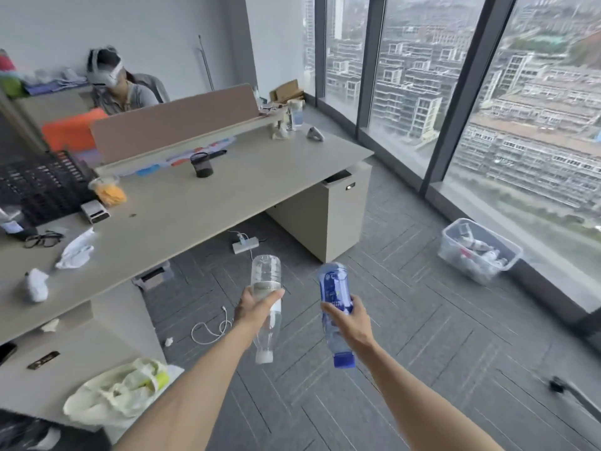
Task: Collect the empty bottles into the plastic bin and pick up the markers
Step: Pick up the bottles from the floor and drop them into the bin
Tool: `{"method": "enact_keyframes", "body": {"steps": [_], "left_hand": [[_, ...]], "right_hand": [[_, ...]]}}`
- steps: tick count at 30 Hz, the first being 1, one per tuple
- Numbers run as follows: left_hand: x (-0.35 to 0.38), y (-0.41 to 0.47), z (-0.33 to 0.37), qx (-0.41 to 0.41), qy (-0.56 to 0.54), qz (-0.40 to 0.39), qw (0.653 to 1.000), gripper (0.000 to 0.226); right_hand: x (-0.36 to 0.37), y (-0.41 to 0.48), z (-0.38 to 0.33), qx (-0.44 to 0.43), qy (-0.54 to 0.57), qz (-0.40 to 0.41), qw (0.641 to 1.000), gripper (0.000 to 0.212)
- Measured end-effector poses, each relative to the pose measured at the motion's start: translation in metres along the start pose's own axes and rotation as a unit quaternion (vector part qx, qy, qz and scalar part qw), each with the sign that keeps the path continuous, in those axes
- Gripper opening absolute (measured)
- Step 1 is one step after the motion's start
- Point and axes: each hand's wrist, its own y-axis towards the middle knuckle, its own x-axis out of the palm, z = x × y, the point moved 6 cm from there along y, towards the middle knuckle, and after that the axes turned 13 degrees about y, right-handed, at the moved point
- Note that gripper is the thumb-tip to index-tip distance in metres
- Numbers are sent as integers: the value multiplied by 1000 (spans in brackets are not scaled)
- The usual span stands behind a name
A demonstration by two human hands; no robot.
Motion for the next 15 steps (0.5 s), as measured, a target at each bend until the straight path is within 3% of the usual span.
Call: {"method": "enact_keyframes", "body": {"steps": [5,15], "left_hand": [[74,50,77,10,10,-55,998,63],[327,167,259,65,20,-224,972,96]], "right_hand": [[-45,67,-43,-9,22,19,1000,53],[-239,223,-109,-9,1,186,983,49]]}}
